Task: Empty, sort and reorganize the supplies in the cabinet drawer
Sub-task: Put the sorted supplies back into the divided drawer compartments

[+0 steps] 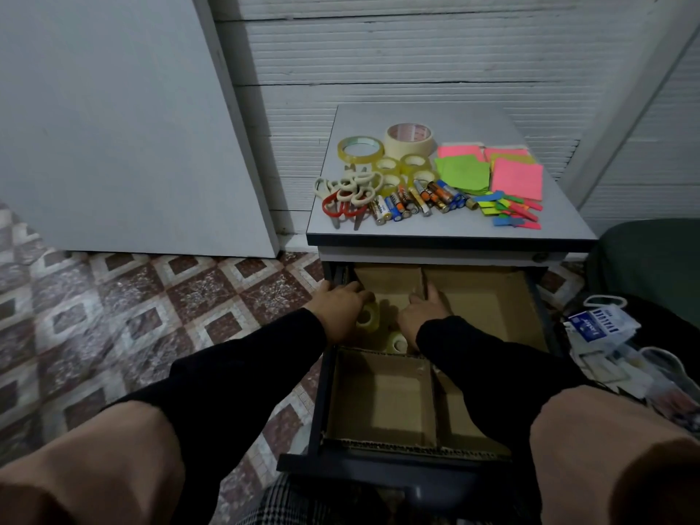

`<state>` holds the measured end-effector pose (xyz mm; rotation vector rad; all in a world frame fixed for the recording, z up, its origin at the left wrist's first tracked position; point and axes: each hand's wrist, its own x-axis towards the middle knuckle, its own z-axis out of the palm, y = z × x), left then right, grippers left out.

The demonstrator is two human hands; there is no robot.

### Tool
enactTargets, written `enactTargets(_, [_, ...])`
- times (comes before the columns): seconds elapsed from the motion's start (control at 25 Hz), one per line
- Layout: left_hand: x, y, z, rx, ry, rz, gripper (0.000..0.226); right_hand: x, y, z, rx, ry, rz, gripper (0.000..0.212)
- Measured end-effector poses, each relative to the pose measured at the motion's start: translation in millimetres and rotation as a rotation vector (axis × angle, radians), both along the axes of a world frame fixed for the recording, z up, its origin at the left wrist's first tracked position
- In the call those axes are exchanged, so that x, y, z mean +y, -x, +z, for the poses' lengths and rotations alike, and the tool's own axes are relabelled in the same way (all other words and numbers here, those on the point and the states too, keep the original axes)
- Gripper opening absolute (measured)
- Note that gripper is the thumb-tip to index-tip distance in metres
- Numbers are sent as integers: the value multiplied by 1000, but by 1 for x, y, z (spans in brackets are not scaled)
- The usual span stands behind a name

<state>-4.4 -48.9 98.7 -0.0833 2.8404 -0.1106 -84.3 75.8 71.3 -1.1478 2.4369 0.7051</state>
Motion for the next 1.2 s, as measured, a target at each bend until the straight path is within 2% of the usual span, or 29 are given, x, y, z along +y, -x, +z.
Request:
enactTargets(0.12, [5,5,-2,-65,39,-8,56,7,-1,-1,-32,158,-37,37])
enactTargets(0.24, [9,14,-7,-125,51,-13,45,29,-1,-1,-57,471,-76,44])
enactTargets(0.36, [11,22,-13,-186,113,-25,34,58,3,-3,-11,723,-117,36])
enactTargets(0.44, [13,26,-18,-226,186,-68,29,72,8,-4,-8,802,-127,30])
enactTargets(0.68, [13,36,-37,-326,191,-98,38,85,16,-9,-37,876,-161,24])
enactTargets(0.92, [13,37,-41,-339,218,-123,38,81,16,-5,-37,822,-153,26])
enactTargets(1.04, [13,34,-38,-282,175,-116,43,80,14,-1,-46,818,-163,26])
enactTargets(1.2, [12,24,-18,-105,12,-76,45,82,11,13,-36,799,-146,26])
